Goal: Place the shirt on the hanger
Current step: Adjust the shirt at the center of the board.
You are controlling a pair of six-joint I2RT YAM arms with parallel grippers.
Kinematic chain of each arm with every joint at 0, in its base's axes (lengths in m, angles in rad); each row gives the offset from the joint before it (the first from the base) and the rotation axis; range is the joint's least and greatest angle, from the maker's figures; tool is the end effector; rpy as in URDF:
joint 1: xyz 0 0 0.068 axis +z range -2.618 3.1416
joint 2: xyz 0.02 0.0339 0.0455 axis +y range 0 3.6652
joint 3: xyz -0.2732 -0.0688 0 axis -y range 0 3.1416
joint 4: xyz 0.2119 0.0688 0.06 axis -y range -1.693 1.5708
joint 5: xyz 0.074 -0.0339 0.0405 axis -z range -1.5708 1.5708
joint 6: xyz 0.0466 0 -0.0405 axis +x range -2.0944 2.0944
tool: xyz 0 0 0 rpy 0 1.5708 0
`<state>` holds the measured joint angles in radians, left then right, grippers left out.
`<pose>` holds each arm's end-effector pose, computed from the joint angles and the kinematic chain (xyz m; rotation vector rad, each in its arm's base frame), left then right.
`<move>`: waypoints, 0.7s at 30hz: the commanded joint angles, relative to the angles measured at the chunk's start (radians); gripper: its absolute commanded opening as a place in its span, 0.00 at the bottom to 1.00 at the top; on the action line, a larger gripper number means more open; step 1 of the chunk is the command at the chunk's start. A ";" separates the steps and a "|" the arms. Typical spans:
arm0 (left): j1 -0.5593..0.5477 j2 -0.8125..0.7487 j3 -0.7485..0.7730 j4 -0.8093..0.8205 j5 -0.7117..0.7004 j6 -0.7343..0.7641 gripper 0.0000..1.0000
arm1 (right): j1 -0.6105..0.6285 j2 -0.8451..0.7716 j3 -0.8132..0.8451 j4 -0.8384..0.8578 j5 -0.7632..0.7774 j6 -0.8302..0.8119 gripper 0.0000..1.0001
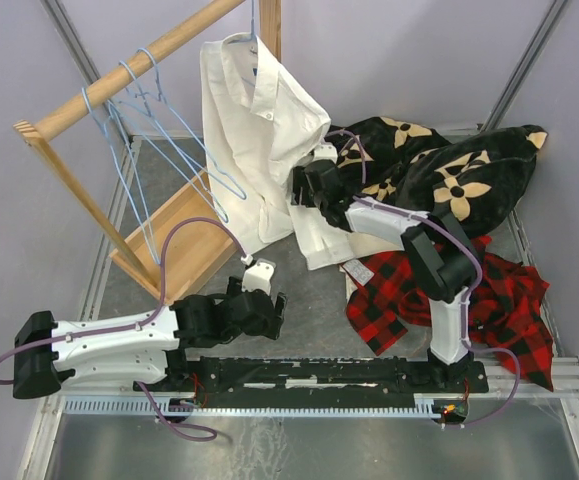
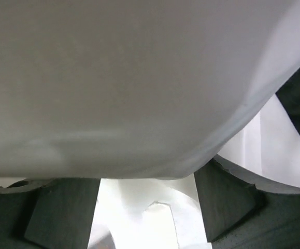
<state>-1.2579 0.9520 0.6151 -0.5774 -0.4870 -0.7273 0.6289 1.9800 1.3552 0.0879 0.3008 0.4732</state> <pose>0.0674 -0.1376 0.2314 0.4272 2.3356 -0.3536 0.3619 0.2462 0.2282 0.0170 2.1005 0.3527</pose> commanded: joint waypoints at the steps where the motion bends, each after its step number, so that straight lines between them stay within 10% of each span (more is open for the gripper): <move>1: 0.002 -0.025 0.018 -0.017 -0.016 -0.050 0.92 | 0.022 0.085 0.169 0.077 -0.003 0.048 0.76; 21: 0.001 -0.108 -0.023 -0.037 -0.019 -0.097 0.92 | 0.053 0.393 0.813 0.051 -0.307 0.383 0.83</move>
<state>-1.2579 0.8665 0.6060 -0.6167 -0.4873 -0.7776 0.6788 2.3447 2.0560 0.0761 0.0586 0.7132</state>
